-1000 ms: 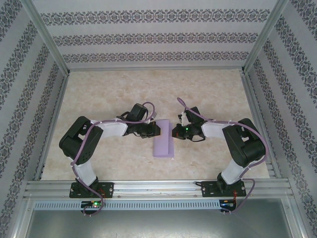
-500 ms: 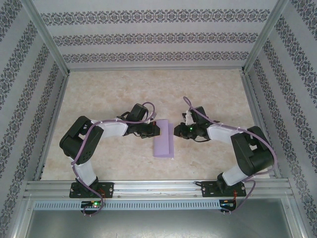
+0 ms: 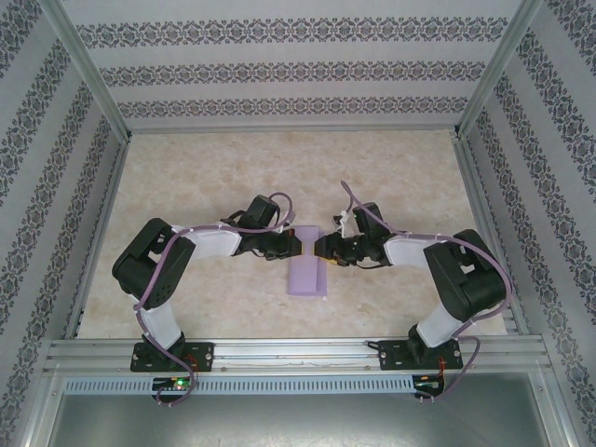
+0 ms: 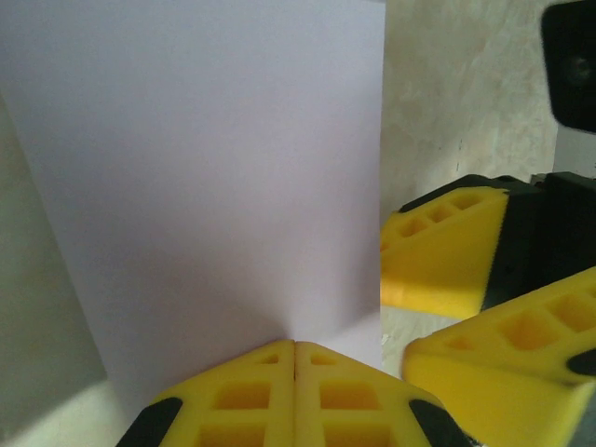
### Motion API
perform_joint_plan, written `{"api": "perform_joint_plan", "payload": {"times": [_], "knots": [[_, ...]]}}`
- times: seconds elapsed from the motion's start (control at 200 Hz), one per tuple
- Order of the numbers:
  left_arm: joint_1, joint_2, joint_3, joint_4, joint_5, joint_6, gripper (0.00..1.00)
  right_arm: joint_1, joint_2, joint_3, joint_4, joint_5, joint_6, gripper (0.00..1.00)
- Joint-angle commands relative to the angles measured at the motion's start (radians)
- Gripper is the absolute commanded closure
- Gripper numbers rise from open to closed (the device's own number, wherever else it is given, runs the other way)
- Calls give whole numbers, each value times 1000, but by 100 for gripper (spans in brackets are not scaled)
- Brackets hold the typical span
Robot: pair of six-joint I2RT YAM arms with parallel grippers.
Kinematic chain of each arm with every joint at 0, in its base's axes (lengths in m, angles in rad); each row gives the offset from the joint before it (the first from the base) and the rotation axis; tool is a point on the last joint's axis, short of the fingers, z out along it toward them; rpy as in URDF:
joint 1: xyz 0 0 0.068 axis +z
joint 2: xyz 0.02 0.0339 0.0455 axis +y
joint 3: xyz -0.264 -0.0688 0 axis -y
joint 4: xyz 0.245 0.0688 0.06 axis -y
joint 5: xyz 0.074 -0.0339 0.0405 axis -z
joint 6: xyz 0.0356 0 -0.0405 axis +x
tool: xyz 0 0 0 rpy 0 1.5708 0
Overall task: Fold a paper plane with a square sheet of paper (fold left side to right side)
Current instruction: First fold in half a square sheet of paper at the center of the table.
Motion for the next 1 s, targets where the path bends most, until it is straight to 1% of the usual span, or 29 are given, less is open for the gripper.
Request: {"api": "perform_joint_plan", "payload": {"times": [0.0,0.175,0.225,0.325,0.37,0.42,0.465,0.515,0.59,0.7,0.794,0.999], "knots": [[-14,1,16,-19,0,5,96,16,26,12,61,-28,27,57],[-14,-1,14,-20,-2,4,96,35,44,17,80,-25,43,68],[-14,-5,14,-18,-5,3,96,35,46,17,80,-20,44,73],[-14,-16,12,-17,-10,0,94,34,44,15,60,6,39,88],[-14,-26,9,-16,-15,-2,90,34,38,17,40,23,30,94],[-14,-42,6,-19,-25,-1,84,34,31,20,17,44,16,97],[-14,-62,0,-21,-37,3,76,34,25,23,0,58,7,100],[-12,-88,-6,-33,-58,13,69,34,22,29,-19,68,-6,100],[-7,-134,-12,-81,-105,38,63,34,19,44,-60,86,-30,100],[-3,-182,-14,-167,-180,74,56,34,16,61,-108,114,-59,100],[-4,-188,-21,-209,-206,93,52,34,14,72,-138,127,-77,100],[-20,-131,-16,-205,-174,90,49,32,15,84,-172,147,-96,100]]}}
